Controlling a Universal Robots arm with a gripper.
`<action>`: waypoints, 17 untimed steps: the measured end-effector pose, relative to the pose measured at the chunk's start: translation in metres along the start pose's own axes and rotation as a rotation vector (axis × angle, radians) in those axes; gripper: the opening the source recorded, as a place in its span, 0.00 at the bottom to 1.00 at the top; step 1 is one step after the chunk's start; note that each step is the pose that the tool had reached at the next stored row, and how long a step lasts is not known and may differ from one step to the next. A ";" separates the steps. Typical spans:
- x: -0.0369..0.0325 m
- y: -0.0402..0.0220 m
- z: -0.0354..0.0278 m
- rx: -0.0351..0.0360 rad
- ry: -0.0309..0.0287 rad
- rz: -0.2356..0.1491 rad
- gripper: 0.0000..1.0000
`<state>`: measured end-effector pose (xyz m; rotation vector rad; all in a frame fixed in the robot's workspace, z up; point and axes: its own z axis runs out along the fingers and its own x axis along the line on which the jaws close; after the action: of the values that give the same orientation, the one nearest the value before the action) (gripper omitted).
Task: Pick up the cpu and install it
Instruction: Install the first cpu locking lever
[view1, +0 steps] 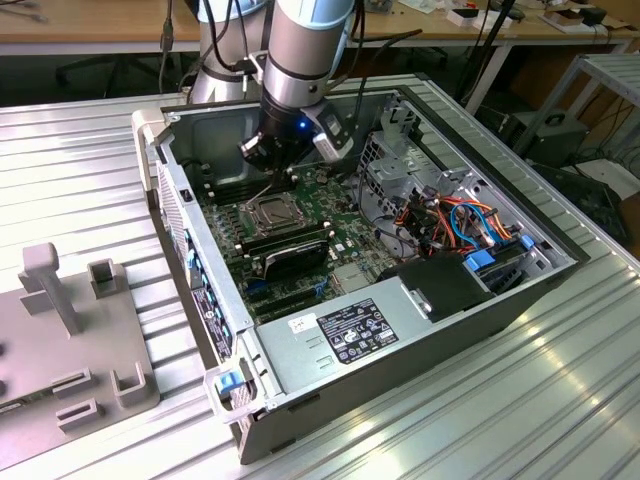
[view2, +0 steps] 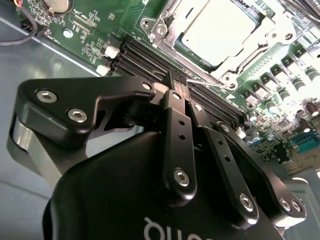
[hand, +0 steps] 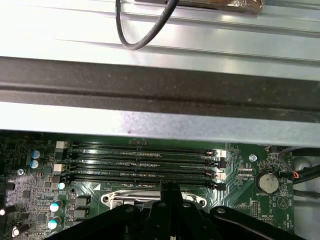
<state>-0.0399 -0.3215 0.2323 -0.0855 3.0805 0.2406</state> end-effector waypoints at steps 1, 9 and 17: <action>-0.0001 0.0001 -0.0009 0.0001 -0.0002 0.000 0.11; 0.0050 0.0004 -0.0013 0.0004 -0.0060 -0.001 0.11; 0.0224 0.0015 -0.0023 0.0014 -0.0304 -0.005 0.11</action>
<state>-0.0623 -0.3215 0.2336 -0.0882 3.0498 0.2373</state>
